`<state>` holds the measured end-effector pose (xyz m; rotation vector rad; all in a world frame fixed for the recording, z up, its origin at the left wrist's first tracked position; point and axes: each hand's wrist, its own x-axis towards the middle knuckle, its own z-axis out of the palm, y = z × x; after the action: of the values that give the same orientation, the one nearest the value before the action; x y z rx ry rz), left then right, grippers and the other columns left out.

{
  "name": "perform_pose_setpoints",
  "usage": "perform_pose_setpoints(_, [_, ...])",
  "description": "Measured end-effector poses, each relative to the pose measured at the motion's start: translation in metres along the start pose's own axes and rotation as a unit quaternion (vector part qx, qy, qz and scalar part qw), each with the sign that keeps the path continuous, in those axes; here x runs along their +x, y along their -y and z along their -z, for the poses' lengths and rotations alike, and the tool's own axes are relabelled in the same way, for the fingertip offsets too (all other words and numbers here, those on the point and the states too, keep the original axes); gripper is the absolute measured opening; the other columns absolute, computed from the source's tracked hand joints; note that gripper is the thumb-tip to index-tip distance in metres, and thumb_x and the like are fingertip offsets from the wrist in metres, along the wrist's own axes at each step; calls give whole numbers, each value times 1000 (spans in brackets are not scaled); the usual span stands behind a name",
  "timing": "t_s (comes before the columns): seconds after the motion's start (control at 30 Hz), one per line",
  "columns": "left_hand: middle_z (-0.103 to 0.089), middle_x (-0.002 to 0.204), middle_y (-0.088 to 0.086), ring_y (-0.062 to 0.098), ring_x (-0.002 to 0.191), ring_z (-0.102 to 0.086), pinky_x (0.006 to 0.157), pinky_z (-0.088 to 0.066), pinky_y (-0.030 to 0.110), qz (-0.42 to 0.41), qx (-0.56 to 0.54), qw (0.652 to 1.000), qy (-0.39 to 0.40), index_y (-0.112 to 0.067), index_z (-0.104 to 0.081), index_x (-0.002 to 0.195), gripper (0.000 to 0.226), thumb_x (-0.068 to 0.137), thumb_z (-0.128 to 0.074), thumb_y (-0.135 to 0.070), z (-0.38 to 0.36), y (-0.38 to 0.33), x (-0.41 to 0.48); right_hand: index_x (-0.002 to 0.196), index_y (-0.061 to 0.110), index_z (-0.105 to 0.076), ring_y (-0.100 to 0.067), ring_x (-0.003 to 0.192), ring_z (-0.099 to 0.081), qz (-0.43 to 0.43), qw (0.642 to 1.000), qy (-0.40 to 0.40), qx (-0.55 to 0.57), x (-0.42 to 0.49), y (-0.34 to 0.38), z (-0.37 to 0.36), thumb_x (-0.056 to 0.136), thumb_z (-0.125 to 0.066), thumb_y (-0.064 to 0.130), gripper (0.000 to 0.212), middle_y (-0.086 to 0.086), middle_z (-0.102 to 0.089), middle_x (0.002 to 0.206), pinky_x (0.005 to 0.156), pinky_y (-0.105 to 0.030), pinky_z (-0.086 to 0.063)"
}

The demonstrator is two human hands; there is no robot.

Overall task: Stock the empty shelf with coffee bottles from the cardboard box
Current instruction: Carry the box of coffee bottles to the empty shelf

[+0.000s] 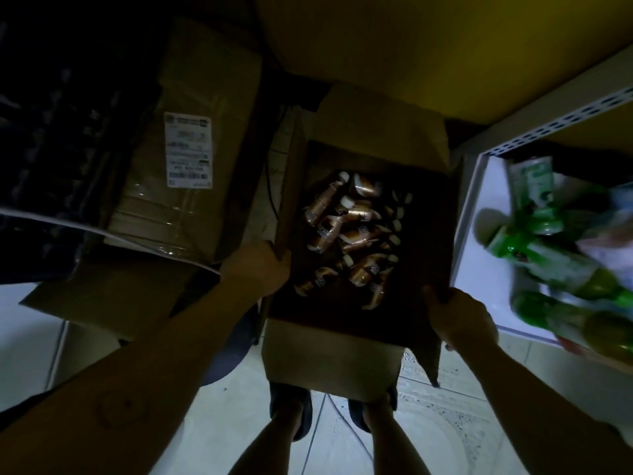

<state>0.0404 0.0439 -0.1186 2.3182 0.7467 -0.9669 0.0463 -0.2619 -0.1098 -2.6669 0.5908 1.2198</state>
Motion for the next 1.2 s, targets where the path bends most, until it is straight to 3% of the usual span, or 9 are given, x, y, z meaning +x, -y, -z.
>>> perform_pose_setpoints(0.13, [-43, 55, 5, 17, 49, -42, 45, -27, 25, -3, 35, 999, -31, -12, -40, 56, 45, 95, -48, -33, 3, -1, -2, 104, 5, -63, -31, 76, -64, 36, 999, -38, 6, 5, -14, 1, 99, -41, 41, 42, -11, -61, 78, 66, -32, -46])
perform_pose_setpoints(0.27, [-42, 54, 3, 12, 46, -40, 41, -26, 22, -34, 24, 998, -54, -12, -38, 54, 44, 95, -51, -25, 16, -8, -17, 95, -1, -67, -34, 85, -68, 54, 998, -27, 26, 6, -15, 17, 99, -47, 31, 39, -21, -70, 91, 75, -34, -50])
perform_pose_setpoints(0.43, [-44, 53, 3, 14, 45, -42, 41, -26, 20, -50, 4, 996, -79, -10, -42, 54, 42, 92, -54, -23, 60, -32, -50, 74, 2, -64, -37, 83, -66, 109, 992, -63, 13, -29, -18, 72, 98, -47, 29, 40, -25, -68, 85, 70, -32, -45])
perform_pose_setpoints(0.57, [-48, 60, 3, 19, 54, -47, 44, -30, 24, -66, 2, 996, -56, -10, -41, 56, 37, 89, -54, -18, 122, -63, -117, 94, -5, -68, -39, 98, -63, 110, 991, -65, -23, -97, -11, 132, 100, -45, 31, 43, -28, -67, 100, 79, -36, -46])
perform_pose_setpoints(0.7, [-50, 77, 7, 24, 74, -52, 62, -38, 29, -100, 32, 992, -66, -8, -40, 62, 30, 85, -54, -19, 191, -96, -203, 103, -9, -66, -40, 104, -61, 97, 992, -64, -45, -186, -8, 199, 99, -45, 27, 42, -31, -65, 111, 80, -37, -46])
perform_pose_setpoints(0.83, [-51, 73, 7, 20, 63, -49, 57, -39, 27, -127, 73, 987, -66, -8, -45, 65, 22, 82, -52, -21, 251, -120, -275, 115, -5, -64, -39, 113, -59, 100, 989, -96, -46, -269, -4, 260, 98, -45, 26, 39, -27, -62, 121, 89, -40, -48])
perform_pose_setpoints(1.0, [-52, 71, 7, 26, 72, -56, 62, -49, 32, -162, 61, 979, -109, -10, -49, 67, 18, 81, -55, -18, 298, -129, -362, 74, 5, -56, -28, 64, -55, 85, 986, -141, 29, -355, -10, 308, 90, -55, 27, 27, -17, -63, 85, 62, -33, -44])
perform_pose_setpoints(1.1, [-58, 79, 11, 26, 72, -59, 62, -52, 34, -165, 61, 976, -131, -6, -56, 78, 14, 84, -55, -19, 318, -125, -406, 76, 4, -54, -29, 72, -54, 91, 983, -156, 33, -396, -21, 327, 89, -60, 28, 28, -12, -53, 79, 63, -30, -40])
perform_pose_setpoints(1.2, [-54, 70, 9, 22, 59, -53, 51, -45, 31, -179, 58, 971, -147, -7, -52, 70, 21, 87, -51, -18, 331, -119, -450, 71, 8, -56, -30, 72, -56, 112, 981, -156, 36, -435, -34, 340, 90, -57, 25, 25, -18, -60, 82, 58, -30, -41])
